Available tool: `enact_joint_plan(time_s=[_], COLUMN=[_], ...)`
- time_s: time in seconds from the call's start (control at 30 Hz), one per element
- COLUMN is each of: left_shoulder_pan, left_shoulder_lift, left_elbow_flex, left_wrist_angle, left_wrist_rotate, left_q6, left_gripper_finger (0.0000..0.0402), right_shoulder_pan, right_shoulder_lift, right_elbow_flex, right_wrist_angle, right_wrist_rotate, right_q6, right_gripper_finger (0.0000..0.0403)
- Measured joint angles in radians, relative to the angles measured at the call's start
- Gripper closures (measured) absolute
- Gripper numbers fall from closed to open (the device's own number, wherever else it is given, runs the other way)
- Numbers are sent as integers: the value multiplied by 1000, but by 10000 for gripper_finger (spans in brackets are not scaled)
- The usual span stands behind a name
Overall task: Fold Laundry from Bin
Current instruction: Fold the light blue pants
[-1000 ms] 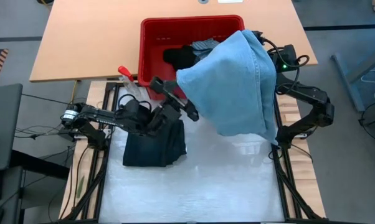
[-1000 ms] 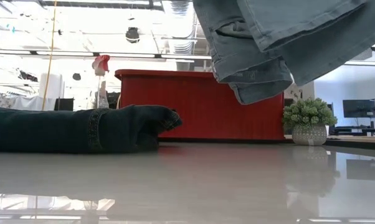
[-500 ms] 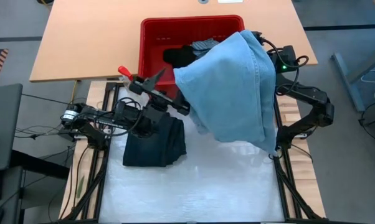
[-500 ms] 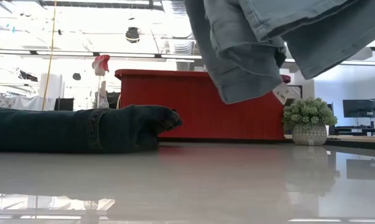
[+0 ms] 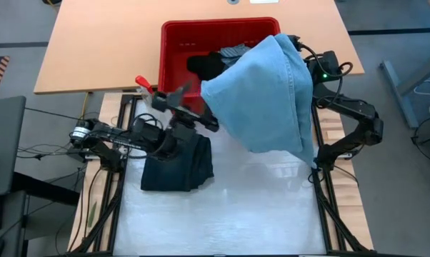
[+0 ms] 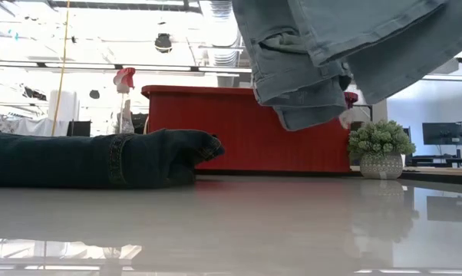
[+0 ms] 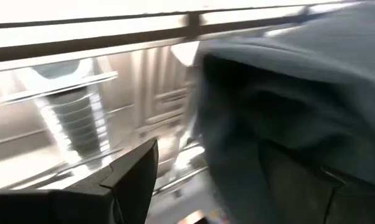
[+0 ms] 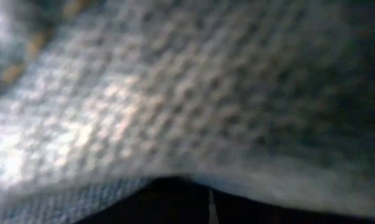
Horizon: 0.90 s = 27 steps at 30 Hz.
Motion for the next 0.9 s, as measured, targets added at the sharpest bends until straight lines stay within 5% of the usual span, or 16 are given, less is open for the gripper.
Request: enact_joint_plan(time_s=[0.2, 0.4, 0.7, 0.9], left_shoulder_pan=[-27, -62, -83, -25], left_shoulder_lift=[-3, -70, -178, -123], left_elbow_flex=[-1, -117, -186, -125], left_wrist_angle=[160, 142, -461, -516], left_wrist_rotate=[-111, -142, -60, -101], left_q6=[167, 85, -414, -437], left_gripper_finger=[136, 136, 136, 136], right_shoulder_pan=[0, 0, -6, 12], right_shoulder_lift=[0, 0, -1, -1], right_elbow_flex=[0, 7, 54, 56], right_wrist_angle=[-2, 4, -6, -6], right_wrist_rotate=[-4, -11, -25, -25], right_q6=[0, 3, -7, -9], right_gripper_finger=[372, 372, 372, 372])
